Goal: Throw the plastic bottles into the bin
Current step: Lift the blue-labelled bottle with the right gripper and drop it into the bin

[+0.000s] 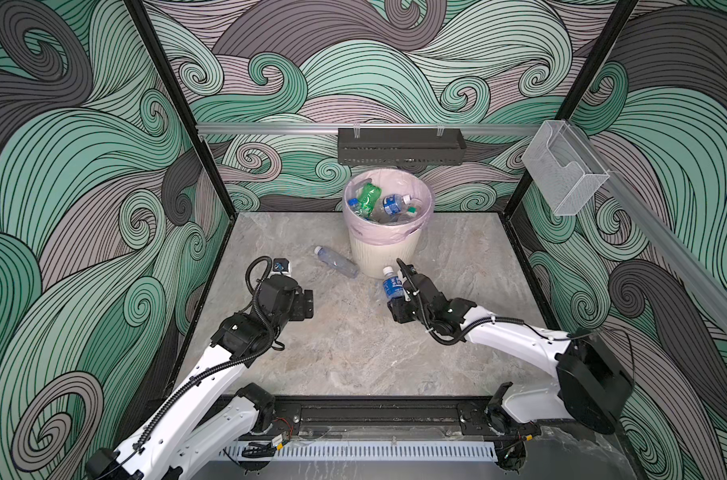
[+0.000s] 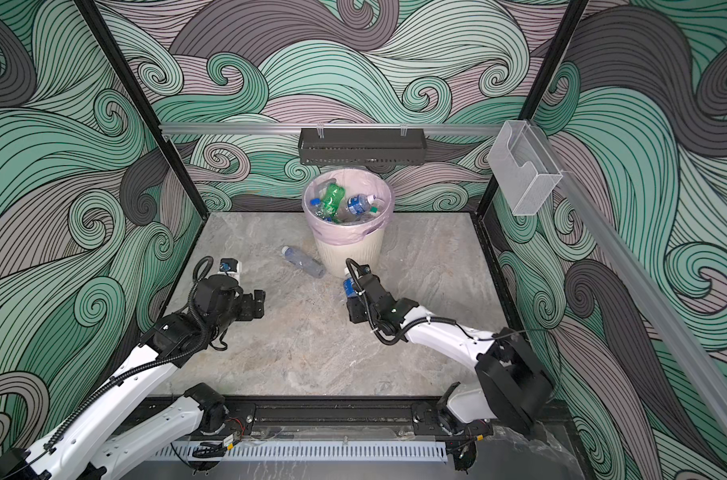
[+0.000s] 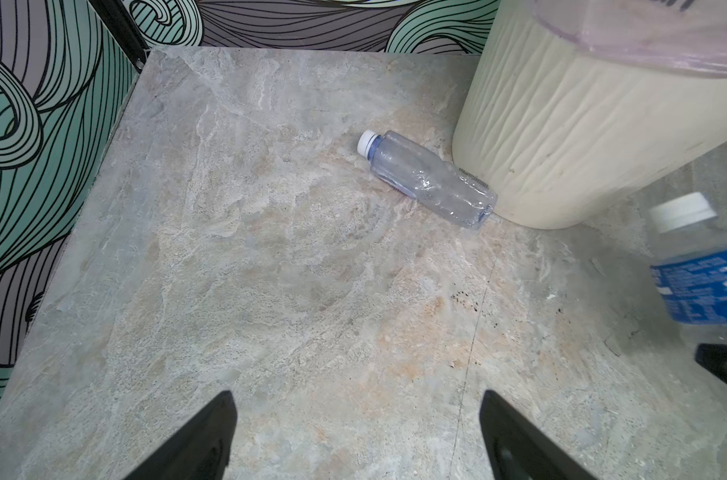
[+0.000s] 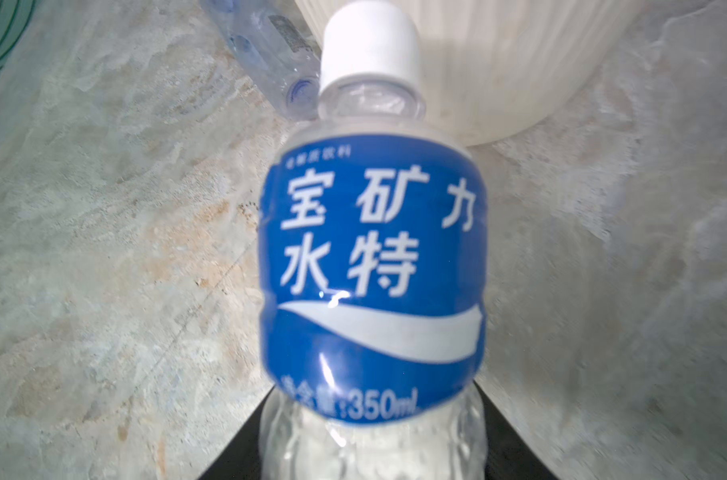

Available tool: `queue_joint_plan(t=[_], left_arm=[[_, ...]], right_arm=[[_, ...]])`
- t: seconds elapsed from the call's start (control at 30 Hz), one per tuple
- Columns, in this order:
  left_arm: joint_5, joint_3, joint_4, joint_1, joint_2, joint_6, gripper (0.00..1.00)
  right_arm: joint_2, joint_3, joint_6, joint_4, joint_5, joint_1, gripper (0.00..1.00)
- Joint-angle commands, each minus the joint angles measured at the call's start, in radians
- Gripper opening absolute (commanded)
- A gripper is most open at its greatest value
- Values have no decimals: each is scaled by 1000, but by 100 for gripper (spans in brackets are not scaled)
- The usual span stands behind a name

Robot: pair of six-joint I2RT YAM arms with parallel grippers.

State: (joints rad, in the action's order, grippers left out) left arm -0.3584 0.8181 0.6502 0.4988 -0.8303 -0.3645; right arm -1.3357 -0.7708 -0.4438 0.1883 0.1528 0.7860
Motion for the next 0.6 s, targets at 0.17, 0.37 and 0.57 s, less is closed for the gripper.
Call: queue_joint_plan(t=[0.17, 0.37, 0.57], left_arm=[[6, 10, -62, -12, -61, -12, 93], [24, 27, -75, -14, -100, -16, 93], [29, 24, -98, -14, -103, -40, 93]], right_arm=[[319, 60, 51, 138, 139, -4, 52], [409, -125, 161, 222, 148, -6, 53], [22, -729, 214, 351, -131, -209, 56]])
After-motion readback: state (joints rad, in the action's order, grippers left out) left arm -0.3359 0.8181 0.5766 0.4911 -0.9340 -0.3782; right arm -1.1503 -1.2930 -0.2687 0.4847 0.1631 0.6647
